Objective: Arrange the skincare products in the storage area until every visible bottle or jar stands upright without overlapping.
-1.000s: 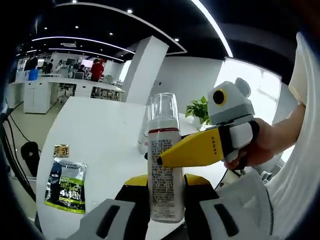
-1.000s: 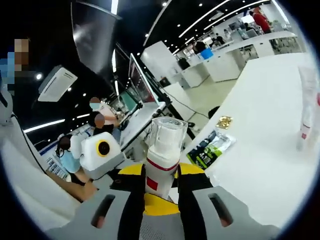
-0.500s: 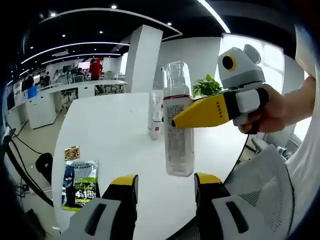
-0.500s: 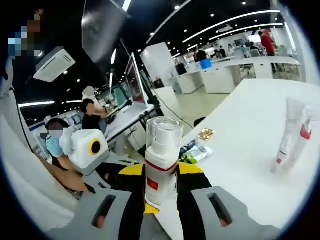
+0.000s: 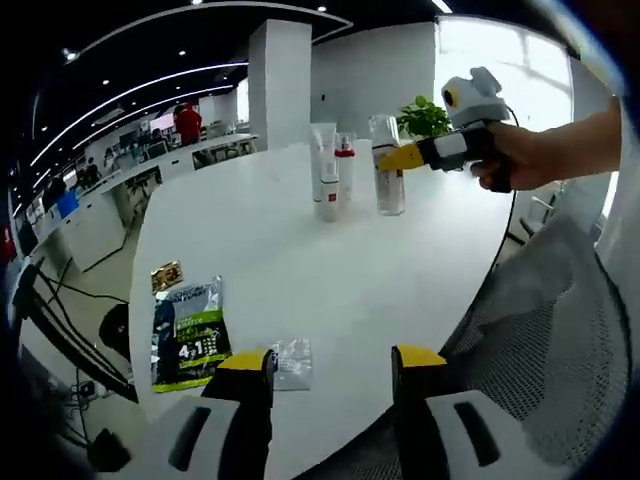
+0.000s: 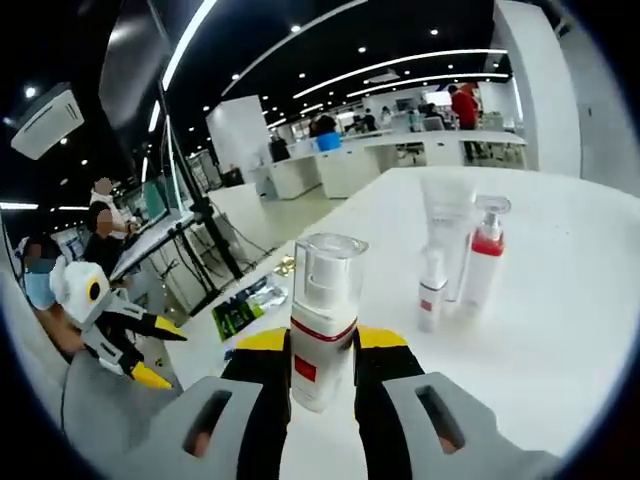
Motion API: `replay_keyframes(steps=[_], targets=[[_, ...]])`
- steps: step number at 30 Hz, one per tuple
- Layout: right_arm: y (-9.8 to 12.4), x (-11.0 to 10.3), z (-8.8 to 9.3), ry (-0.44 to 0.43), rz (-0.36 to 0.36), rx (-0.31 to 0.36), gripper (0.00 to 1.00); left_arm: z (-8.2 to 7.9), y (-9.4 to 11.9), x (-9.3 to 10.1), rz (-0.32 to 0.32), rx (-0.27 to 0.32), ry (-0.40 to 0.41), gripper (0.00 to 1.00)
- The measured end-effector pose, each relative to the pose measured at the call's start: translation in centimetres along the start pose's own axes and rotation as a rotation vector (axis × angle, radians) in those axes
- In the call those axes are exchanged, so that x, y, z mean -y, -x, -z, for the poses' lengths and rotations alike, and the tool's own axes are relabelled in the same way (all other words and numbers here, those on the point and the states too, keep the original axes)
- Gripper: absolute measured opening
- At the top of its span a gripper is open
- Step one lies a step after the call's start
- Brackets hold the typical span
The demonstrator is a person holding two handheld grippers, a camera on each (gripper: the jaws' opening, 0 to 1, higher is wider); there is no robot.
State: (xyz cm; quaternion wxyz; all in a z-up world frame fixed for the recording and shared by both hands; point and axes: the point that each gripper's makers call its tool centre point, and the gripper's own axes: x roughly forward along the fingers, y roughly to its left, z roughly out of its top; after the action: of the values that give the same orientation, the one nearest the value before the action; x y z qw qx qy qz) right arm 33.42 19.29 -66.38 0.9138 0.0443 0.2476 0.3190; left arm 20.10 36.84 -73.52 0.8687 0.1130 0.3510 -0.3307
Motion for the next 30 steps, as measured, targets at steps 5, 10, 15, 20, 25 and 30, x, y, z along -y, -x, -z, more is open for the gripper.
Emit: replay_keyframes(steps=[5,10,15,20,25,30], targets=[[-0.5,3.0,0.6,-0.009,0.097,0.017,0.21,-0.1,-0.2,0.5,0.074,0.013,0.128,0.45],[-1.2,5.5,1.1,0.002,0.163,0.014,0.21,0.2,-0.4,0.7,0.077,-0.009,0.077,0.44],[-2.2,7.4,1.3,0.02,0.201,0.008,0.21,0.2,-0.4,0.7,0.085,-0.007,0.108,0.43],[-3.7,9.2,1.5,0.067,0.234,-0.006,0.21,1.0,-0.6,1.2,0.117,-0.053,0.117,0.34],[-4.7,10.6,1.7,0.082,0.269,0.007,0.21,0.4,-0.4,1.0,0.123,-0.017,0.173,0.3],[-5.1,11.2,1.8,0.098,0.268,0.038,0.21,1.4,-0.7,1.6,0.15,-0.076,0.162,0.29]])
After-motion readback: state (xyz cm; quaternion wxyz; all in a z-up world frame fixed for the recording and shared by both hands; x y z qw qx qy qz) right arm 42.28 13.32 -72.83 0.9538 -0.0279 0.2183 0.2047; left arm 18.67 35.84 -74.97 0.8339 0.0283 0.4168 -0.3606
